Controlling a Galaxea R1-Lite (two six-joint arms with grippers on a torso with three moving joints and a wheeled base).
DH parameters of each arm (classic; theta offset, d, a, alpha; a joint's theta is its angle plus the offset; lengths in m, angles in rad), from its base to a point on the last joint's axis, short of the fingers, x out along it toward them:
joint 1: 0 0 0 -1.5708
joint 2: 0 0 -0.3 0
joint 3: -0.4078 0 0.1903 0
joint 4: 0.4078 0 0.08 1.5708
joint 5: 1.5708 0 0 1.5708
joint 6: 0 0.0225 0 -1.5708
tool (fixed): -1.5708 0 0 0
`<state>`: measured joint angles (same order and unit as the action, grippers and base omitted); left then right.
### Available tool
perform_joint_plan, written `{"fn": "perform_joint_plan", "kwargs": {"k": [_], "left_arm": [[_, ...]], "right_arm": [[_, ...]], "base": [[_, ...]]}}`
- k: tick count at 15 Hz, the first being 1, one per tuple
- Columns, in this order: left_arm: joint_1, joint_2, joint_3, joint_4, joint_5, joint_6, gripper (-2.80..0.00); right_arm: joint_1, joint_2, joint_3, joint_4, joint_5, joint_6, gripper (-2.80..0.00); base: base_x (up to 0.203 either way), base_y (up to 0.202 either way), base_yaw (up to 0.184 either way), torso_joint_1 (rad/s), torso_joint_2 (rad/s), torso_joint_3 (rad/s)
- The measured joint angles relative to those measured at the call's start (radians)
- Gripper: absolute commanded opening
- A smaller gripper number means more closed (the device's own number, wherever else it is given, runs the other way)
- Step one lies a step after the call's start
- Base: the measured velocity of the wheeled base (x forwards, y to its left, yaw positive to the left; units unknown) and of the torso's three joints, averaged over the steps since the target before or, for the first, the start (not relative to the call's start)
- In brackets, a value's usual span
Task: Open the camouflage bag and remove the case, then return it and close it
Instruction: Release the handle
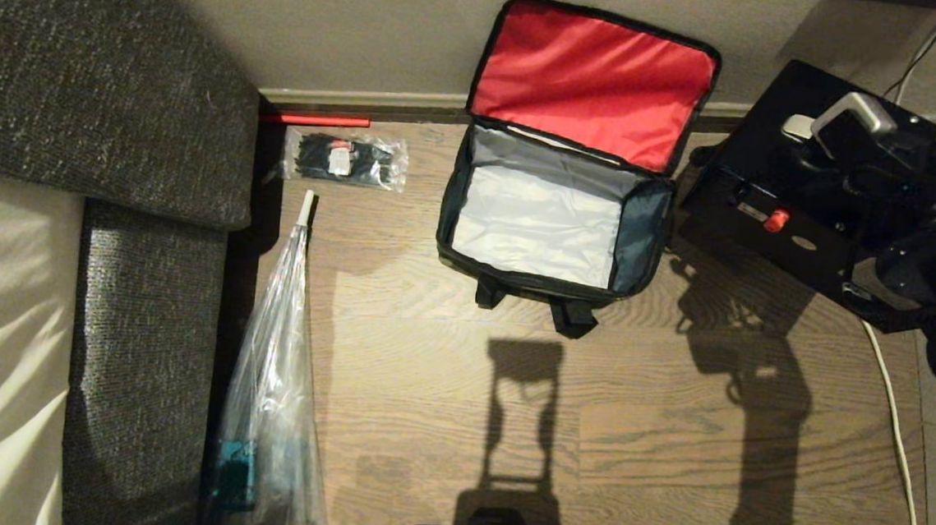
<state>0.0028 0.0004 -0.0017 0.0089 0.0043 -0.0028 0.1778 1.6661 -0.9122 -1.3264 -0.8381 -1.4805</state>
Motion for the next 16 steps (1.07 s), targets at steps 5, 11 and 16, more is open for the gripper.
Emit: {"fn": "perform_joint_plan", "kwargs": {"k": [5,11,16], "left_arm": [[0.0,0.0,0.0,0.0,0.0,0.0,-2.8],[0.0,0.0,0.0,0.0,0.0,0.0,-2.8],[0.0,0.0,0.0,-0.001,0.0,0.0,-2.8]], "right_arm": [[-0.085,0.139,-0.043,0.004,0.003,0.059,-2.8],[-0.172,0.291,-0.106,0.009,0.012,0.064,-2.8],[-0.195,0.397,-0.147,0.035,0.019,0.15,-2.8]], "base": [[0.0,0.0,0.0,0.0,0.0,0.0],[0.0,0.0,0.0,0.0,0.0,0.0],[0.0,0.0,0.0,0.0,0.0,0.0]]}}
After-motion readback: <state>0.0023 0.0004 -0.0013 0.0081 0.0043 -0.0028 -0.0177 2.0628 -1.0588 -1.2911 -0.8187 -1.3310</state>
